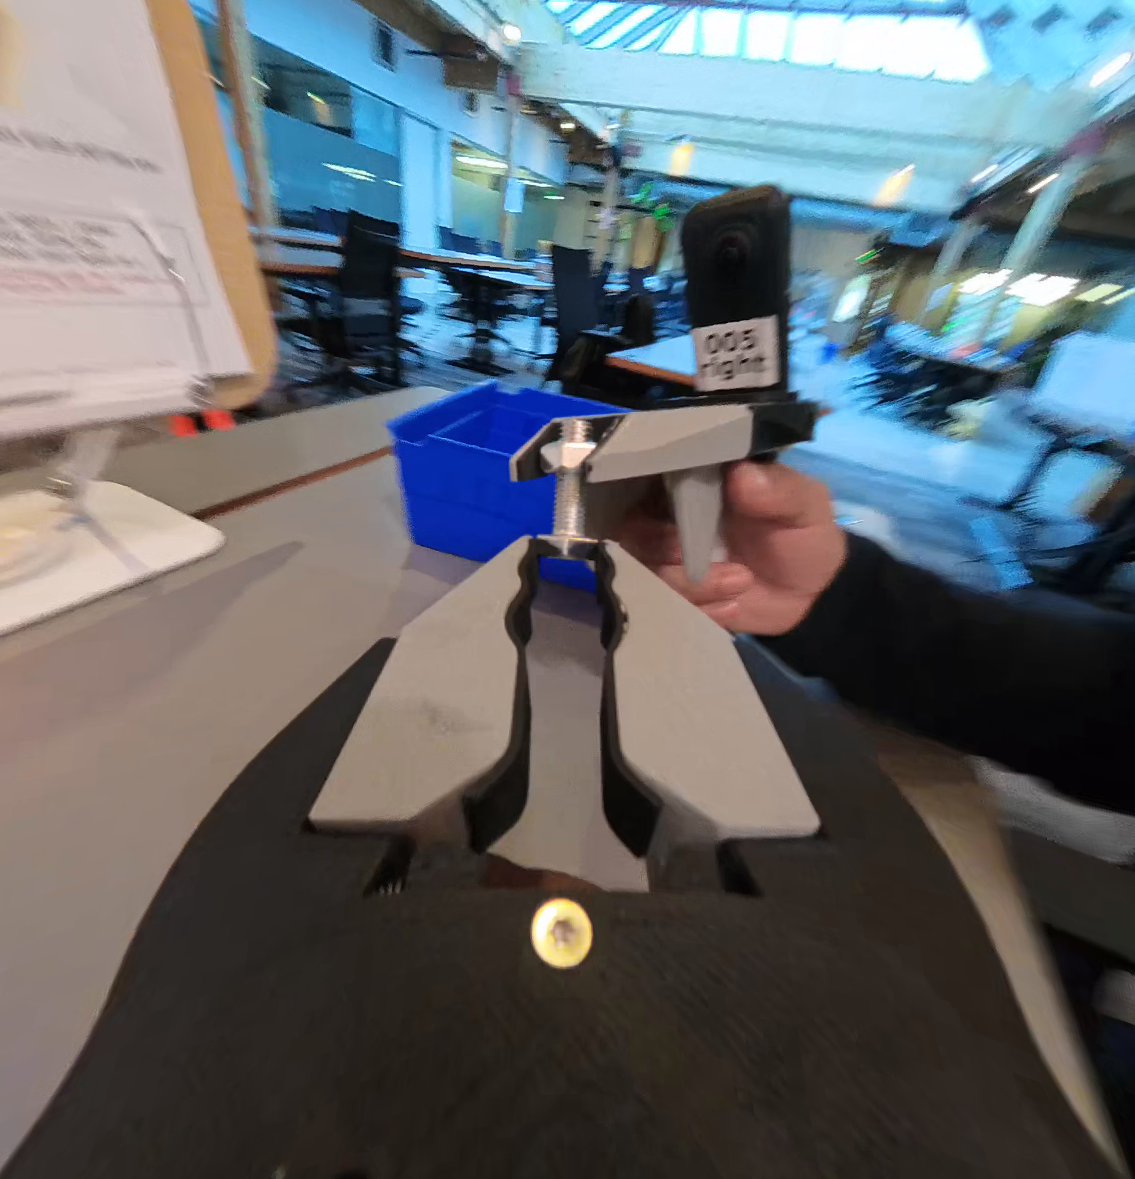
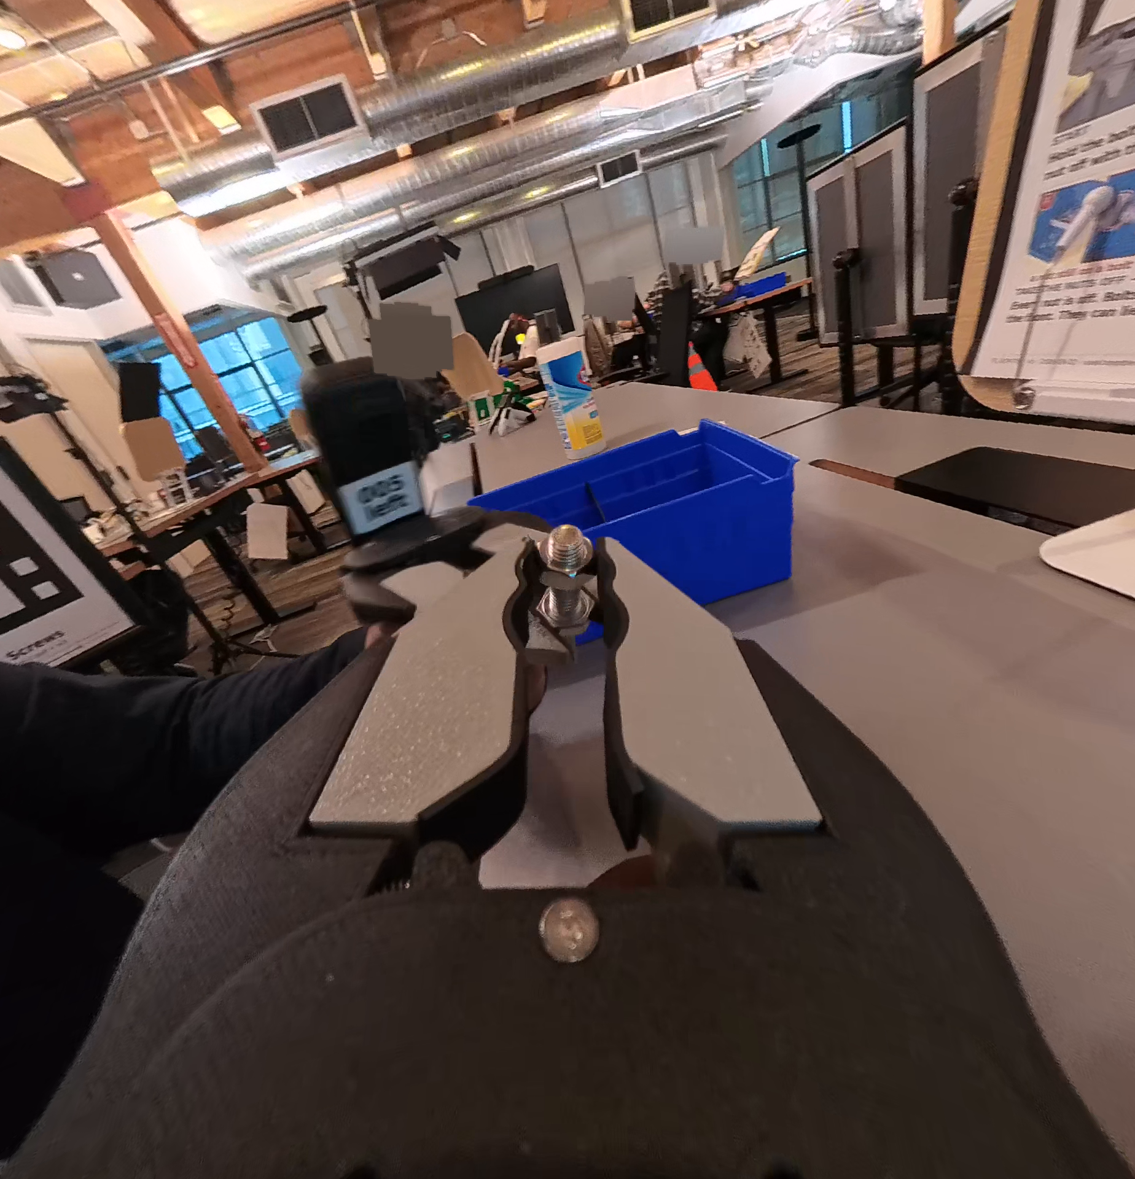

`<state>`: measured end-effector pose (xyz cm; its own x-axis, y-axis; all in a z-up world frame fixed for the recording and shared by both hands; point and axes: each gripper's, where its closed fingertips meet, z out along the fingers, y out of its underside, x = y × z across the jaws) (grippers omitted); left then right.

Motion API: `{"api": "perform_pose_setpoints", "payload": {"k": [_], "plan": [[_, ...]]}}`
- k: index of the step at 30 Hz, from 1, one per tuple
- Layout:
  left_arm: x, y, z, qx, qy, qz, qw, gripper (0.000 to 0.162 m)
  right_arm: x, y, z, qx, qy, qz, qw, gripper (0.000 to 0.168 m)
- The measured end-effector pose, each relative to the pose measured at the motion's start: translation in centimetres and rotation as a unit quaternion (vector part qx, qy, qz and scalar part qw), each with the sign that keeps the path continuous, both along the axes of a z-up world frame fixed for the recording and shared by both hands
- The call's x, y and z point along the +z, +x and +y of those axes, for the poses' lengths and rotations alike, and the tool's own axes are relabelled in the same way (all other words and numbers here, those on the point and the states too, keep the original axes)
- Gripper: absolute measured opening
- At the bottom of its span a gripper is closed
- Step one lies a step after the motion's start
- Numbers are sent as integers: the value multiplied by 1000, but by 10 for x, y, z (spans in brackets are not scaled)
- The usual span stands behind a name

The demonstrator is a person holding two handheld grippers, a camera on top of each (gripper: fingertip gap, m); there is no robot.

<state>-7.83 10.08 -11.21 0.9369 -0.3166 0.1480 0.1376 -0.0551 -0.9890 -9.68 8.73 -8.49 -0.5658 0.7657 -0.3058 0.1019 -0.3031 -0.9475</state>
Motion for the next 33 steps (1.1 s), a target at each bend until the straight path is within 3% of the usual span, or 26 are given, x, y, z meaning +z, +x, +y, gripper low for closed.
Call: {"api": "perform_pose_setpoints", "payload": {"k": [3,7,10,14,19,26,29,33], "plan": [[-3,-14,6,111,18,127,986,15,-3,-6,6,-36,10,-4,999,15],[-3,-30,7,229,32,265,936,15,-6,-15,8,-103,24,-4,994,16],[-1,-31,6,250,37,284,925,15,-5,-15,7,-134,58,10,989,21],[-2,-18,8,177,36,194,964,15,1,-9,2,-101,58,32,993,27],[7,-8,3,96,51,87,990,15,12,5,-3,-29,31,61,997,24],[13,28,-8,-81,38,-44,995,15,21,22,-21,33,54,104,993,28],[8,39,-10,-119,21,-56,991,15,21,27,-30,54,64,114,990,28],[8,40,-9,-109,26,-40,993,15,23,28,-29,52,66,118,989,23]]}}
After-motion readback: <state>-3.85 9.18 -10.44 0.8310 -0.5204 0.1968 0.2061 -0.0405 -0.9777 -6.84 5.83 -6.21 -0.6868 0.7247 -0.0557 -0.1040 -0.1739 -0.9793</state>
